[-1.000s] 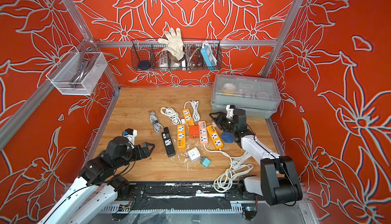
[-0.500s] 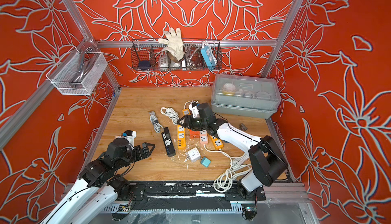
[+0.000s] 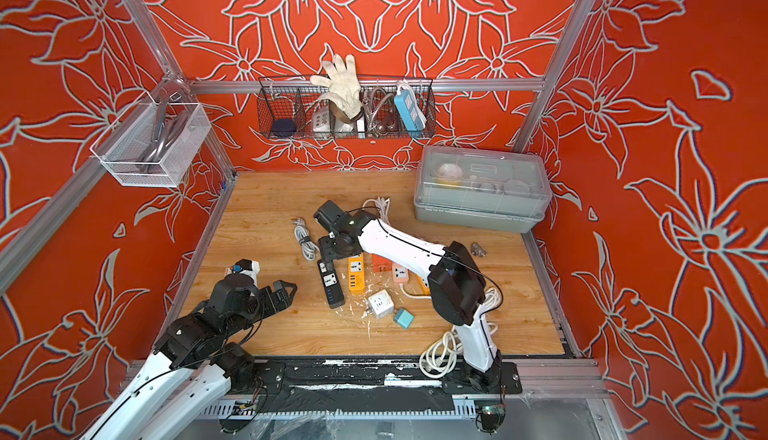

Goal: Pull the plug off the socket
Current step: Remove the plug from the socket.

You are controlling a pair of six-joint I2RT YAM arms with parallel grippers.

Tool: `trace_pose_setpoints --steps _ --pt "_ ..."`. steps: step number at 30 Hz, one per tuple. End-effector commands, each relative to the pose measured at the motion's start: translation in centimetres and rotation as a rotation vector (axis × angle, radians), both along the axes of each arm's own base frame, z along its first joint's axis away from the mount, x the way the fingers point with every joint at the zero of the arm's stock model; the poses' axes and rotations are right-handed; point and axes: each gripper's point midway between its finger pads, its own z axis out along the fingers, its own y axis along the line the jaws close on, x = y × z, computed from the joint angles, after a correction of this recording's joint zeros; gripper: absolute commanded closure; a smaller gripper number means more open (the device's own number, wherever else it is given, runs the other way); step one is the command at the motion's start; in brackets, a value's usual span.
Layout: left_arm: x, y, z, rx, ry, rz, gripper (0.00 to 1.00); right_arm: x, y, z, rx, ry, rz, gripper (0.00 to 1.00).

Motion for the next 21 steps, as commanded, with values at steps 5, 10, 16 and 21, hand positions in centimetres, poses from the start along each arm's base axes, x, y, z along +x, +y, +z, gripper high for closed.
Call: trace_pose_setpoints --steps 5,10,16,21 --pt "0.0 0.6 0.7 0.011 -0.017 0.029 0.05 -0.4 -0.3 -2.2 -0.213 -0.004 0.047 0.33" --pt "0.0 0.6 0.8 0.010 -0.020 0.027 0.05 0.1 0.1 -3.6 -0.274 0.021 0.050 0.36" --pt "0.1 0.6 0.8 0.014 -0.020 0.025 0.04 0.3 1.2 -4.3 -0.264 0.043 0.070 0.48" --pt "0.2 0.4 0.7 0.010 -0.019 0.025 0.04 0.1 1.7 -4.7 -0.257 0.056 0.085 0.62"
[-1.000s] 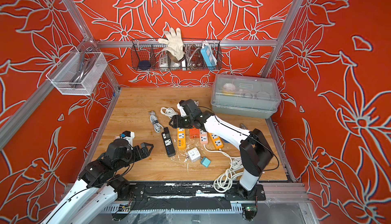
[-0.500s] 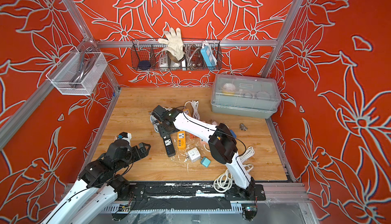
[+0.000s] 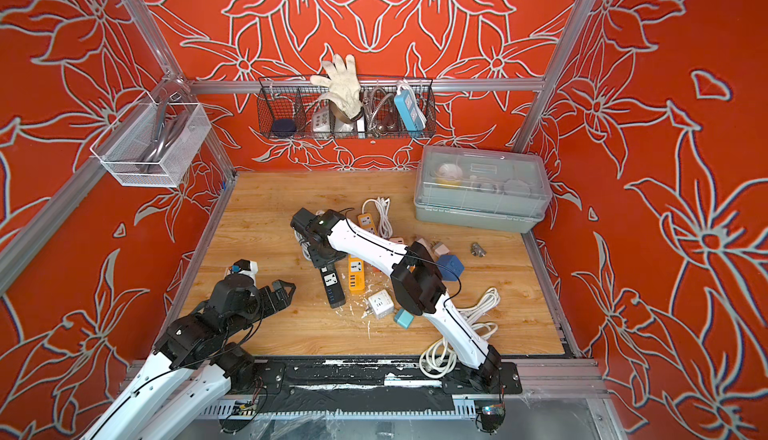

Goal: Pull the plug off the socket
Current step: Remove the plug from the socket.

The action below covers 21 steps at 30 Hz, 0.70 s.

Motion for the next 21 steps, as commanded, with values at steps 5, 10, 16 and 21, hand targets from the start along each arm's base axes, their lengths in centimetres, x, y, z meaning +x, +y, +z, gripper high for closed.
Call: trace_pose_setpoints --steps 5,10,16,21 --pt "0.8 -1.3 0.3 -0.057 -0.001 -0.017 0.07 -0.3 -0.2 -0.1 -0.022 0.020 0.011 0.74" --pt "2.5 -4.4 -1.5 -0.195 0.069 -0.052 0.15 -0.4 -0.3 0.9 0.005 0.014 0.007 0.79" --pt "4.3 -6.9 -6.0 -0.404 0.282 -0.045 0.45 -0.6 -0.4 1.5 0.094 0.041 -0.018 0.81" --pt "6.7 -7.8 -6.6 -0.468 0.295 -0.054 0.55 -1.1 -0.8 0.7 0.106 0.088 -0.031 0.81"
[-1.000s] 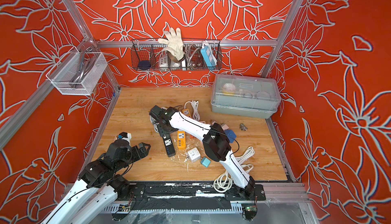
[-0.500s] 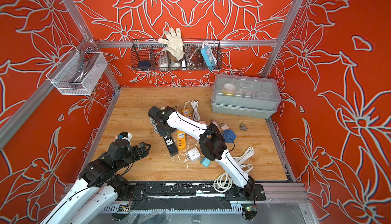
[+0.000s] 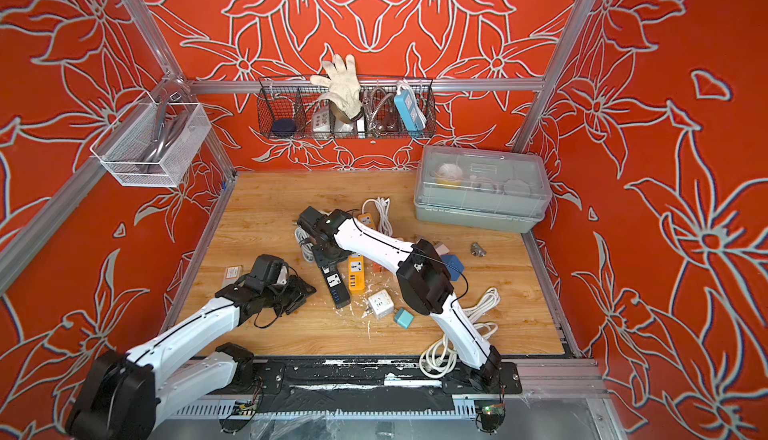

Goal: Pull the plug off the socket
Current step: Remove the plug from the socket.

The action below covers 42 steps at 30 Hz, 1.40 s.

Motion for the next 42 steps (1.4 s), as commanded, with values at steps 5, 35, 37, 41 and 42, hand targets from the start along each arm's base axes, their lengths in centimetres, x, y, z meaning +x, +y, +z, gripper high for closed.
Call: trace_pose_setpoints --steps 5,35,37,41,42 --pt "4.3 -2.4 1.6 -0.178 -0.058 -0.011 0.58 -0.9 -0.2 -0.1 0.051 0.070 -0.021 0.82" --pt "-1.1 2.2 -10.5 -0.033 0.483 0.165 0.73 -0.6 -0.4 2.7 -0.018 0.081 -0.036 0.84" --pt "-1.1 2.2 -10.7 -0.038 0.487 0.168 0.74 -2.1 -0.1 2.6 -0.006 0.071 -0.027 0.85" --pt "-0.7 2.3 -10.6 -0.033 0.480 0.163 0.74 -3.2 0.9 2.7 0.023 0.055 -0.067 0.85" --pt "-0.6 2.2 -10.6 -0.034 0.480 0.162 0.74 -2.9 1.1 2.9 0.027 0.050 -0.079 0.85"
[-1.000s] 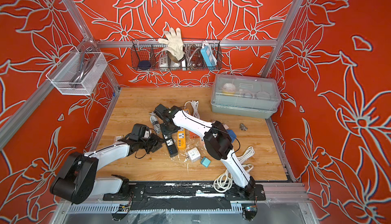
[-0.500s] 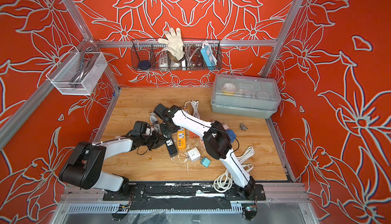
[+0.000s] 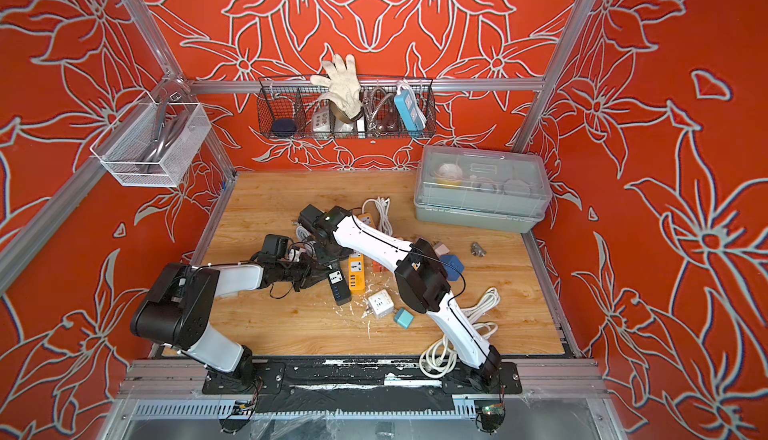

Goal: Pull the plug off the socket
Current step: Remove the plug from the socket.

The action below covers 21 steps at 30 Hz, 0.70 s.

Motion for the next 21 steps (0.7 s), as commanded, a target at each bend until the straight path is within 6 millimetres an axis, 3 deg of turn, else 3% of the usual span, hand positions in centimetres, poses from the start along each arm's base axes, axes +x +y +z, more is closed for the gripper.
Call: trace_pose_setpoints --steps 1,6,9,13,17,21 --pt "-7.3 4.7 -8.2 0.287 0.385 0.101 0.74 -2.4 1.6 3.0 0.069 0.032 -0.019 0.85" --pt "-7.6 4.7 -8.6 0.293 0.397 0.095 0.74 1.7 0.3 3.8 0.058 0.033 -0.099 0.85" --pt "-7.7 4.7 -8.9 0.296 0.402 0.085 0.74 2.8 -1.1 4.5 0.051 0.028 -0.117 0.85" --pt "-7.7 4.7 -9.1 0.297 0.405 0.078 0.74 1.0 -1.6 4.5 0.054 0.040 -0.097 0.85" --pt "-7.4 4.7 -9.0 0.299 0.395 0.074 0.74 -1.7 -0.2 4.1 0.070 0.026 -0.076 0.85" --pt "-7.0 4.5 -8.7 0.289 0.377 0.069 0.74 -1.1 0.4 5.3 0.052 -0.018 -0.063 0.85"
